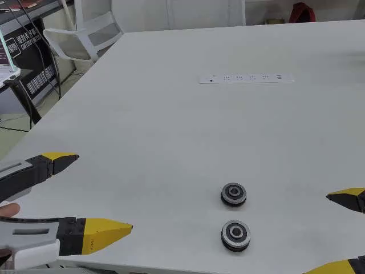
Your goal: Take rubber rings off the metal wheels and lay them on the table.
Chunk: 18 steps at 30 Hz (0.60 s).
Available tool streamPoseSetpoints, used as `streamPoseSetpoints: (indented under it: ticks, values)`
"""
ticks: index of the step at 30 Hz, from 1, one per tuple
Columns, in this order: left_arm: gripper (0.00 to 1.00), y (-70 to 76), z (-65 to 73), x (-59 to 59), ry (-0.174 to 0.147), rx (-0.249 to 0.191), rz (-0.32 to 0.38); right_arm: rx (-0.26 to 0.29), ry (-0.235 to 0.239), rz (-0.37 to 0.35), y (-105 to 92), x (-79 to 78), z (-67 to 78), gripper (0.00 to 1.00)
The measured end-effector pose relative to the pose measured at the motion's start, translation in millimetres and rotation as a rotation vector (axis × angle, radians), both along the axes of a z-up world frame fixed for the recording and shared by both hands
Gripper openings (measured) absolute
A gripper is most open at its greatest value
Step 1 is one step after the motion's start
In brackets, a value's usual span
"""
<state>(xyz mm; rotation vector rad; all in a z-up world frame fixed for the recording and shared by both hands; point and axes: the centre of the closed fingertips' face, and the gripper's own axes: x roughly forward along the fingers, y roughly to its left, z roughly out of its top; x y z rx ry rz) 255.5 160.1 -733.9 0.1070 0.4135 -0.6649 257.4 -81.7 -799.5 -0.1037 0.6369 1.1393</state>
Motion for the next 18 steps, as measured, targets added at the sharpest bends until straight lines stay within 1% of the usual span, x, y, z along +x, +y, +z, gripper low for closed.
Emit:
streamPoseSetpoints:
  ticks: [7, 10, 13, 15, 18]
  values:
    - [1.00, 0.2, -3.1, -1.1, -0.003, 0.006, 0.018, 0.000, 0.003, 0.010, -2.9, -3.0, -2.0, 0.96]
    - [1.00, 0.6, -6.3, -2.2, 0.006, 0.009, 0.026, -0.005, 0.006, 0.017, -3.1, -3.2, -5.1, 0.96]
    - [1.00, 1.6, -9.3, -3.9, 0.018, 0.025, 0.027, -0.001, 0.003, 0.023, -2.2, -2.8, -4.9, 0.96]
    - [1.00, 2.3, -9.1, -3.9, 0.016, 0.031, 0.034, 0.007, 0.004, 0.027, -1.7, -2.4, -4.2, 0.96]
    - [1.00, 2.2, -8.3, -4.4, 0.014, 0.026, 0.042, 0.006, 0.003, 0.033, -2.4, -1.9, -5.5, 0.96]
